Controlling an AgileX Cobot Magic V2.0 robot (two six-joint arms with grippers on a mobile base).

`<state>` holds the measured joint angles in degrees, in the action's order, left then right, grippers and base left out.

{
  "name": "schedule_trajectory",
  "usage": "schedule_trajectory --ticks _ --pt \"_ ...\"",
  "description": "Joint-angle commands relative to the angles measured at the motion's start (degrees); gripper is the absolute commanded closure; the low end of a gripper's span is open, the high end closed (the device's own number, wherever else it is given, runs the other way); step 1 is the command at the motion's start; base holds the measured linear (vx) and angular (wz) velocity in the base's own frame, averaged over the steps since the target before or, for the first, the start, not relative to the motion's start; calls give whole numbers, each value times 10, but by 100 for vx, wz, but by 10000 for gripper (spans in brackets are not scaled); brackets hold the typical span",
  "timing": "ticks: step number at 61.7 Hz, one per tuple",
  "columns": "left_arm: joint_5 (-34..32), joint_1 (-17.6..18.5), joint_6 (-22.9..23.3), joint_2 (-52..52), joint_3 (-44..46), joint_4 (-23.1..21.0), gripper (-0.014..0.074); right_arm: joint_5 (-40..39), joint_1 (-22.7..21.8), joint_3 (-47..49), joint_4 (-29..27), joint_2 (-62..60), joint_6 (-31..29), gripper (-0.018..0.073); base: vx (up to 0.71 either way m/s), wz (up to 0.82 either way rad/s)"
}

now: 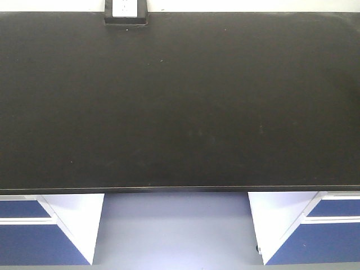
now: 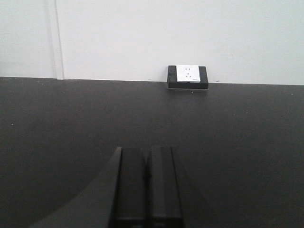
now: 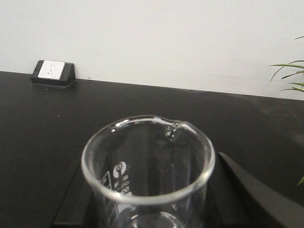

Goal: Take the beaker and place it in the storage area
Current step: 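Drive up to the empty black bench with the wall socket, then lower the held beaker onto the bench with the right gripper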

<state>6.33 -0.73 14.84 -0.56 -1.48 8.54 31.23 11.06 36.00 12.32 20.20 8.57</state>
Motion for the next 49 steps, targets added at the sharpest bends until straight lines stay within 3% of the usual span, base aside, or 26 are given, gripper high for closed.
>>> schedule_trajectory --ticks 1,21,33,49 --pt "-49 4 3 -10 -13 -3 605 -47 -4 15 10 7 0 562 0 0" --pt "-49 4 3 -10 -13 -3 605 -61 -4 15 9 9 0 562 0 0" --pt "-49 4 3 -10 -13 -3 605 -180 -4 15 16 68 -1 562 0 0" --pt "-49 4 3 -10 -13 -3 605 -372 -4 15 26 280 -2 562 0 0"
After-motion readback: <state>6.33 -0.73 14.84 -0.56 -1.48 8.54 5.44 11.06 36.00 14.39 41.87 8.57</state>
